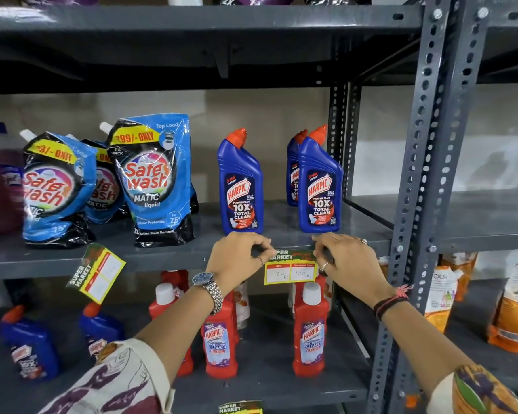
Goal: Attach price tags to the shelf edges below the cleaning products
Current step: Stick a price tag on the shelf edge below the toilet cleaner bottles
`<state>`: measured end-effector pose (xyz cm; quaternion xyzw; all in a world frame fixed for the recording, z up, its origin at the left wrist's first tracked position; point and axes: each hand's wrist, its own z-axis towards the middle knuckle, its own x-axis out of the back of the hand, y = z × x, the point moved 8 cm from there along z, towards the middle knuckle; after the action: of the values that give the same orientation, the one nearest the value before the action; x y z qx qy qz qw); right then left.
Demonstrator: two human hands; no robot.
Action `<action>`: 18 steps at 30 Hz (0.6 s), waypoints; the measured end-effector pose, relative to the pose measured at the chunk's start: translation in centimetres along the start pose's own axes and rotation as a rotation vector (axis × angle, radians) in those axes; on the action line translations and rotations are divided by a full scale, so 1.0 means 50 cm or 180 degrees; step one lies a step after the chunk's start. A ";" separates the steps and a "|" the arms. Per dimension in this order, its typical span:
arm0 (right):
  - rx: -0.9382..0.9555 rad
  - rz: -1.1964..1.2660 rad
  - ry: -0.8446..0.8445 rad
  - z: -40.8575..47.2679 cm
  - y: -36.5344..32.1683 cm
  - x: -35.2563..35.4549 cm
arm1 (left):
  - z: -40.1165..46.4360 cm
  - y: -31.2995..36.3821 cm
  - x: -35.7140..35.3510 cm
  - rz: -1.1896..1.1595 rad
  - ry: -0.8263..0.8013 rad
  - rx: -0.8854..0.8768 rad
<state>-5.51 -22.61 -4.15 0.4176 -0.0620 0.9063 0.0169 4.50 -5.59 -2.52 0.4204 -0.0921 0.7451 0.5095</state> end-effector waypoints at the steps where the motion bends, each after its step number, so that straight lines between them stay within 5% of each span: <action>1: -0.0035 -0.0008 0.0034 0.002 0.001 0.001 | 0.002 0.000 0.001 0.0035 0.0028 0.0023; 18: -0.0595 0.0121 0.0540 0.017 -0.009 -0.017 | 0.006 0.021 0.001 0.0367 0.0473 0.0193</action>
<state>-4.27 -22.26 -4.18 0.3349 -0.1525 0.9288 0.0438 3.79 -6.21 -1.99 0.3732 -0.0555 0.8048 0.4582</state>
